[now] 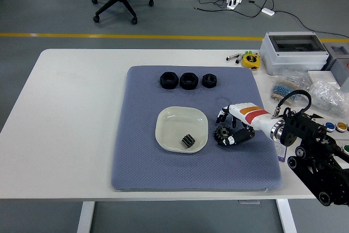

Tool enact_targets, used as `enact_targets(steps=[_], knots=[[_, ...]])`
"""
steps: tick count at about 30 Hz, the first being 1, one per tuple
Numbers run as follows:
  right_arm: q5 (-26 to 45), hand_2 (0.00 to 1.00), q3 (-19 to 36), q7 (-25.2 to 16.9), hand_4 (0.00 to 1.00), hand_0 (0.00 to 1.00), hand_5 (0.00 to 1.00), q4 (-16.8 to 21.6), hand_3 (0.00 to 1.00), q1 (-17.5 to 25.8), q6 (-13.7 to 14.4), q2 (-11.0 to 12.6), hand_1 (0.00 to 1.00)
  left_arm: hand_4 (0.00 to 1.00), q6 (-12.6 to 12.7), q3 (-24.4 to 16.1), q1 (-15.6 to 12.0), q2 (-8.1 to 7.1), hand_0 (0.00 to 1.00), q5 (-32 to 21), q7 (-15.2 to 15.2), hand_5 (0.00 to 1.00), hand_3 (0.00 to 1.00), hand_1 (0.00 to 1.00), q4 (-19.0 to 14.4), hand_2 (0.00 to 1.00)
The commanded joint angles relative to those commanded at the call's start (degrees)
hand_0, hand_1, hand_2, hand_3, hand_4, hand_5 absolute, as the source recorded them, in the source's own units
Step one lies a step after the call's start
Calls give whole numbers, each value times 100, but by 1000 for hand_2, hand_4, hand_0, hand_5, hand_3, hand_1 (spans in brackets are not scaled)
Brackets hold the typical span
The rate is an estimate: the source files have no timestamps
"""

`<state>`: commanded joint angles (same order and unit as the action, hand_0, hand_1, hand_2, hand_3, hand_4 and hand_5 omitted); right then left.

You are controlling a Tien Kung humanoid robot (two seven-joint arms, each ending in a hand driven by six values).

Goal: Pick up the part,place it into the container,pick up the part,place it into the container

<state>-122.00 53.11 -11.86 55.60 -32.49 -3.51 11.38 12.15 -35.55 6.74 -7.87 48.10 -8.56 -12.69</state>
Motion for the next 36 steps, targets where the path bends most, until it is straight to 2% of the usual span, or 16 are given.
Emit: enact_targets(steps=[6,13,18,36], knots=[[-4,468,-56,-29,814,207,282,-95,487,-9,147,-6,396,637,6,25,12,2,673,-38,10,603,568,687,-1,694],[30,459,-94,-38,812,207,266,-102,491,-2,-131,10,384,638,8,17,16,10,673,-36,13,605,567,689,2,695],[52,438,-84,-62,831,196,266,-78,480,3,-179,21,353,636,2,5,16,11,673,-16,11,600,567,689,3,692],[118,409,241,-110,849,162,243,302,466,24,-34,135,314,637,-20,-4,18,2,673,29,7,603,567,690,0,693]])
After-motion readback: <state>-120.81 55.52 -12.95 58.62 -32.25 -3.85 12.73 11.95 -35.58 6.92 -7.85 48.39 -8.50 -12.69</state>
